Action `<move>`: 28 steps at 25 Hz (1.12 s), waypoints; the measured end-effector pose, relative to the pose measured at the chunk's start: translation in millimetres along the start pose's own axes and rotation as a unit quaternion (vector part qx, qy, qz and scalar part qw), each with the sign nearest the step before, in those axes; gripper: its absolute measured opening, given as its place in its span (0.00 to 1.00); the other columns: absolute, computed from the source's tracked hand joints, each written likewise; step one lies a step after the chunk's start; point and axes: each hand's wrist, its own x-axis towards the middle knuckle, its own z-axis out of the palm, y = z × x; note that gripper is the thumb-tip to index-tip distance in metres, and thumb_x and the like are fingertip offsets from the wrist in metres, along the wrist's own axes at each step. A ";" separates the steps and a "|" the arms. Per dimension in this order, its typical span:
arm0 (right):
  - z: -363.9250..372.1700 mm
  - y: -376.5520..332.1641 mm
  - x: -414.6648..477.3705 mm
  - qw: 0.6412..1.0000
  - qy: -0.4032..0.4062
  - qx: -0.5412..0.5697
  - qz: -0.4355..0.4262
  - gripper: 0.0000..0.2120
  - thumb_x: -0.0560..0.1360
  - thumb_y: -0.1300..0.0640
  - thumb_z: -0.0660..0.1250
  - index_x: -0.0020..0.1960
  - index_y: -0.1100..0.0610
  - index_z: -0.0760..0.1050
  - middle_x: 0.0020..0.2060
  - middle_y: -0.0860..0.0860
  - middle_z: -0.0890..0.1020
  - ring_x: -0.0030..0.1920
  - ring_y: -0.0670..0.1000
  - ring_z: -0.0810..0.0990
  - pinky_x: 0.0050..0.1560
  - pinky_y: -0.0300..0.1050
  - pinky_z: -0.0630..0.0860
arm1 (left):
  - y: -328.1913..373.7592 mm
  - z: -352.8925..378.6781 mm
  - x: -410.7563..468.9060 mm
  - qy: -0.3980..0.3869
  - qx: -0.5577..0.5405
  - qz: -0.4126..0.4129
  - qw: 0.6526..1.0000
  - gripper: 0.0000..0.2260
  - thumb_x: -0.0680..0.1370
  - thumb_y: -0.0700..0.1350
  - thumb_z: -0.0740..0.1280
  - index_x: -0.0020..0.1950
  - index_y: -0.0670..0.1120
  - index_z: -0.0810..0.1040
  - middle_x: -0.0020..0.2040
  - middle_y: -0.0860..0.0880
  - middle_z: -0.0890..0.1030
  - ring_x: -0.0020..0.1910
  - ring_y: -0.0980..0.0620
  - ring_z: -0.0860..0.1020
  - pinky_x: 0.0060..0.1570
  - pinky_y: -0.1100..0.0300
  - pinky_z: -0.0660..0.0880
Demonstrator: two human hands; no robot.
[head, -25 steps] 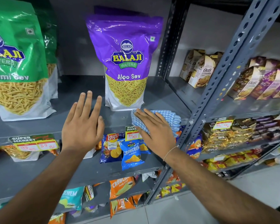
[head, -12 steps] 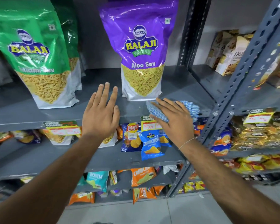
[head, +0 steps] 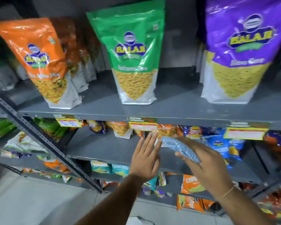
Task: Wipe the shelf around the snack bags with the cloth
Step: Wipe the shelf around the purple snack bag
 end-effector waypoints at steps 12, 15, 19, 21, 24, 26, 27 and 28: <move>331.3 71.7 25.3 0.949 -0.139 -0.099 0.263 0.26 0.78 0.31 0.62 0.71 0.42 0.76 0.61 0.49 0.86 0.59 0.56 0.85 0.59 0.55 0.82 | -243.3 79.2 -104.5 -0.259 -0.094 -0.186 0.943 0.37 0.83 0.58 0.44 0.90 0.45 0.57 0.91 0.49 0.53 0.90 0.46 0.56 0.86 0.53 0.43; 376.6 96.0 34.5 0.940 -0.190 -0.217 0.182 0.25 0.78 0.43 0.67 0.74 0.46 0.75 0.74 0.52 0.77 0.72 0.60 0.77 0.71 0.59 0.72 | -248.6 92.0 -101.4 -0.305 -0.143 -0.218 0.916 0.42 0.77 0.61 0.33 0.92 0.49 0.46 0.92 0.52 0.44 0.91 0.51 0.45 0.88 0.51 0.40; 412.1 94.3 4.6 0.902 -0.242 -0.263 0.240 0.38 0.76 0.25 0.52 0.80 0.42 0.66 0.83 0.50 0.63 0.83 0.56 0.59 0.78 0.58 0.49 | -257.1 111.3 -120.6 -0.248 -0.133 -0.232 0.931 0.34 0.83 0.55 0.50 0.88 0.45 0.64 0.89 0.46 0.61 0.88 0.44 0.63 0.85 0.43 0.62; 414.1 90.2 6.1 0.891 -0.250 -0.270 0.265 0.41 0.75 0.22 0.43 0.82 0.39 0.58 0.85 0.48 0.55 0.84 0.55 0.52 0.79 0.58 0.42 | -259.5 118.9 -122.7 -0.250 -0.131 -0.238 0.929 0.33 0.83 0.54 0.52 0.88 0.44 0.65 0.89 0.45 0.63 0.88 0.43 0.64 0.84 0.41 0.64; 412.8 89.5 13.4 0.878 -0.274 -0.276 0.278 0.40 0.74 0.24 0.38 0.83 0.38 0.45 0.85 0.46 0.45 0.85 0.53 0.43 0.80 0.61 0.39 | -255.4 122.4 -120.5 -0.263 -0.121 -0.228 0.930 0.34 0.83 0.55 0.50 0.88 0.44 0.64 0.89 0.46 0.62 0.88 0.43 0.63 0.86 0.41 0.62; 412.9 88.4 12.7 0.877 -0.274 -0.285 0.274 0.42 0.74 0.22 0.36 0.84 0.38 0.45 0.85 0.46 0.45 0.85 0.54 0.43 0.81 0.63 0.41 | -255.5 125.9 -122.0 -0.273 -0.106 -0.224 0.929 0.34 0.83 0.55 0.48 0.90 0.45 0.61 0.90 0.47 0.58 0.90 0.45 0.59 0.87 0.42 0.57; 413.0 87.6 12.9 0.874 -0.277 -0.285 0.279 0.43 0.73 0.21 0.34 0.84 0.38 0.45 0.85 0.46 0.45 0.85 0.54 0.42 0.81 0.63 0.41 | -254.5 123.0 -121.5 -0.285 -0.102 -0.226 0.926 0.35 0.83 0.56 0.47 0.90 0.46 0.58 0.91 0.48 0.56 0.90 0.45 0.56 0.88 0.43 0.54; 413.6 87.4 14.8 0.872 -0.282 -0.282 0.285 0.44 0.72 0.20 0.33 0.83 0.37 0.43 0.85 0.46 0.44 0.85 0.54 0.41 0.81 0.63 0.39 | -254.8 124.0 -122.6 -0.287 -0.094 -0.225 0.926 0.35 0.84 0.56 0.45 0.91 0.47 0.56 0.92 0.48 0.53 0.91 0.46 0.53 0.89 0.44 0.52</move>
